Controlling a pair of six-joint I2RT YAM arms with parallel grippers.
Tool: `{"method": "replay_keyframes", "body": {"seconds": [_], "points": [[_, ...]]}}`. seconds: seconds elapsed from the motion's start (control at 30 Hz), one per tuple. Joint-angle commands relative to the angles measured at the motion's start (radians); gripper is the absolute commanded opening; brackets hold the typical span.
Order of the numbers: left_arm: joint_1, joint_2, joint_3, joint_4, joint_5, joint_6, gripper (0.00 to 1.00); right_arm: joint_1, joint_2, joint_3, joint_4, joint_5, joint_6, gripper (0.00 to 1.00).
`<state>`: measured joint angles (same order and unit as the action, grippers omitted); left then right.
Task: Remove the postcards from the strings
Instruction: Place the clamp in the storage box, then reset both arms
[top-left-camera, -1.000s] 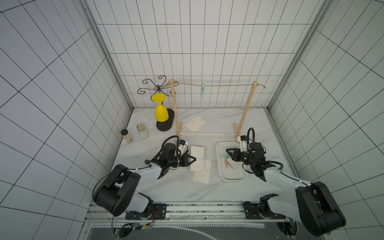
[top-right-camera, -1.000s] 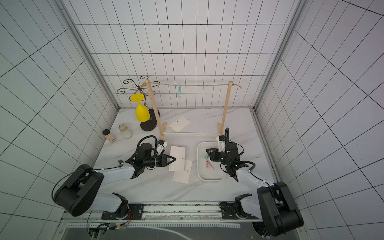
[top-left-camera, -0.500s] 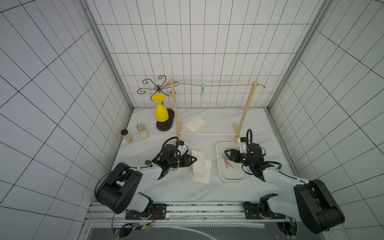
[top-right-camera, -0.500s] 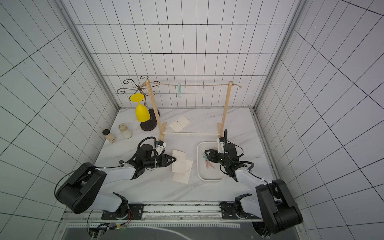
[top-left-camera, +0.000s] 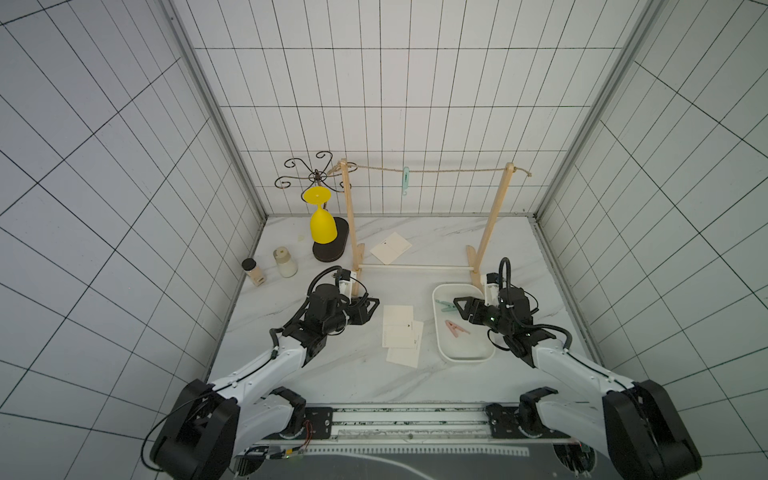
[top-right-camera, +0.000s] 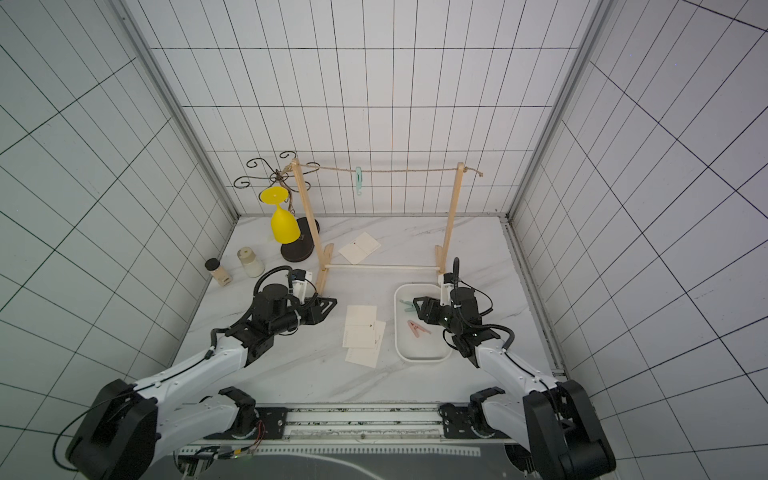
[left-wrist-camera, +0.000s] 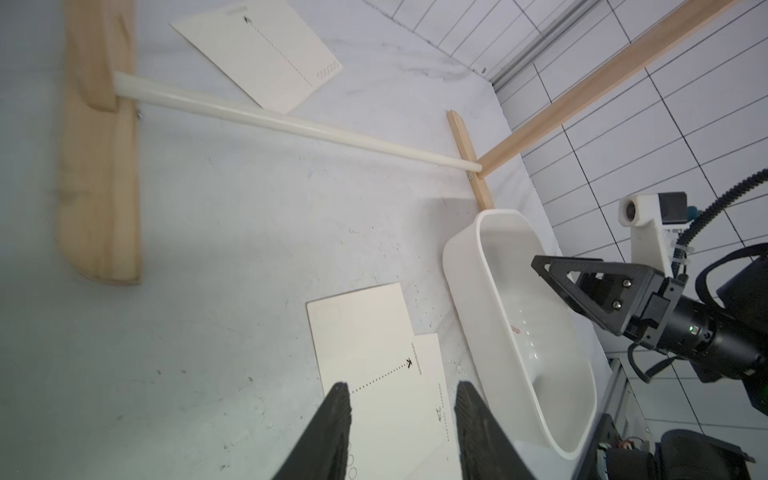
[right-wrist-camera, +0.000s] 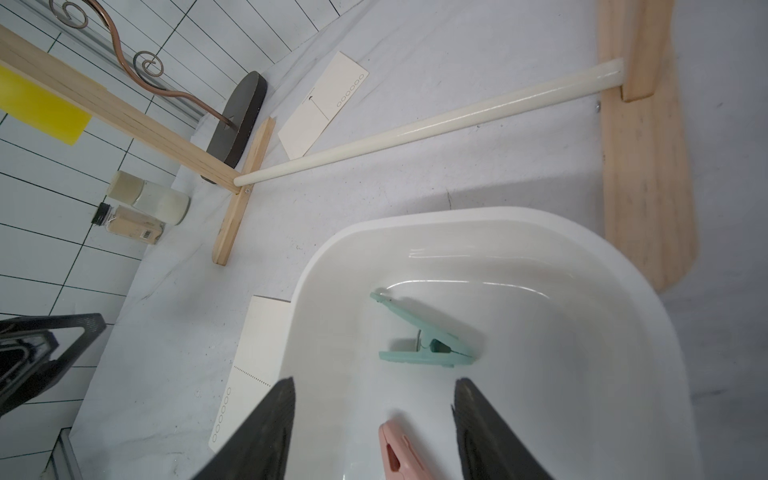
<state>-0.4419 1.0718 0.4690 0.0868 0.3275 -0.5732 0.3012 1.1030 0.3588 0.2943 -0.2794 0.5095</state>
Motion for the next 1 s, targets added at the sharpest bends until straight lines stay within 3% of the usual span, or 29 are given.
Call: {"method": "replay_keyframes", "body": {"seconds": [0.0,0.03,0.07,0.1,0.2,0.27,0.53,0.73,0.97], "points": [[0.008,-0.053,0.046,-0.039,-0.169,0.061,0.46,0.009,-0.004,0.108,0.003,0.053,-0.044,0.68],[0.008,-0.065,0.052,-0.033,-0.222,0.078,0.48,0.009,0.003,0.127,0.001,0.071,-0.057,0.72],[0.009,-0.074,0.06,-0.032,-0.269,0.09,0.51,0.006,0.007,0.144,-0.004,0.096,-0.063,0.92],[0.013,-0.083,0.069,-0.035,-0.322,0.1,0.57,0.004,0.012,0.16,-0.006,0.117,-0.074,1.0],[0.041,-0.088,0.093,-0.025,-0.403,0.136,0.74,-0.002,0.018,0.2,0.001,0.163,-0.117,1.0],[0.068,-0.074,0.119,-0.018,-0.41,0.167,0.77,-0.01,0.018,0.211,0.014,0.212,-0.14,1.0],[0.103,-0.031,0.186,-0.012,-0.635,0.26,0.8,-0.096,0.007,0.179,0.108,0.344,-0.166,1.0],[0.131,-0.004,0.156,0.077,-0.971,0.291,0.81,-0.132,0.026,0.088,0.25,0.492,-0.209,1.0],[0.182,0.072,0.026,0.336,-1.04,0.429,0.82,-0.137,0.096,-0.006,0.458,0.693,-0.259,1.0]]}}
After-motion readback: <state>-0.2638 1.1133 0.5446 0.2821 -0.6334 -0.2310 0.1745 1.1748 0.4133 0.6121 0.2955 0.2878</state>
